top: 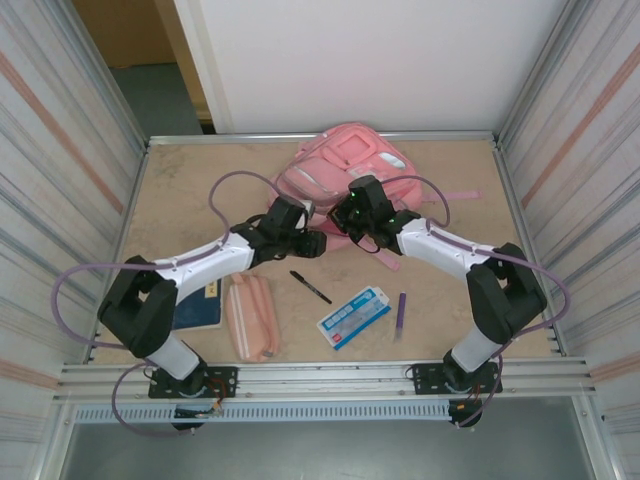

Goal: Pack the student bag

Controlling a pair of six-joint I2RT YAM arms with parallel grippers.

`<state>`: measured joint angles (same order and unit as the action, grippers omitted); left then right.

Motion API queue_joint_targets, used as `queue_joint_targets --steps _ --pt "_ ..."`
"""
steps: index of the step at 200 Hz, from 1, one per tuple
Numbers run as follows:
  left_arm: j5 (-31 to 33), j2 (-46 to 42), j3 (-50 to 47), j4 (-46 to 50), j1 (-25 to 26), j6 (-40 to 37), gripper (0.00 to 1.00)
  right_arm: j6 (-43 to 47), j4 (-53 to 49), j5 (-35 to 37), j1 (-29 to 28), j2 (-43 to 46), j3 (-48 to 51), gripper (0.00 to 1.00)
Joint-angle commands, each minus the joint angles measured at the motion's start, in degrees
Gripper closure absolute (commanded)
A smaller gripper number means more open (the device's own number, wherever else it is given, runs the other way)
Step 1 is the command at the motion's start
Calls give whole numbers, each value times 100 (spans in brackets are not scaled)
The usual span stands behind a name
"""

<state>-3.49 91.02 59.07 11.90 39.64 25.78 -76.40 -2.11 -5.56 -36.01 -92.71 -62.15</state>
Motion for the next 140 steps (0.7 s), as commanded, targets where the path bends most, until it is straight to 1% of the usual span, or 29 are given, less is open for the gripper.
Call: queue_joint_targets --steps 1,26,42,61,88,105,140 --pt "55 304 237 -14 -53 -36 46 16 101 -150 -82 323 -199 100" --pt "186 543 399 -13 -52 -29 48 -118 215 -185 -129 395 -64 100" --pt "400 623 406 -104 -44 -82 51 -120 211 -191 -161 433 -33 100" --pt "527 686 415 -164 -44 -104 62 -136 190 -201 -170 488 -5 100" --pt "183 587 351 -237 -35 -195 78 -32 70 -105 -161 565 24 100" --pt "19 411 165 -399 -34 -239 86 -11 35 -140 -118 606 60 100" --pt "-589 10 -106 -568 -48 -487 96 342 -225 38 -32 801 151 100"
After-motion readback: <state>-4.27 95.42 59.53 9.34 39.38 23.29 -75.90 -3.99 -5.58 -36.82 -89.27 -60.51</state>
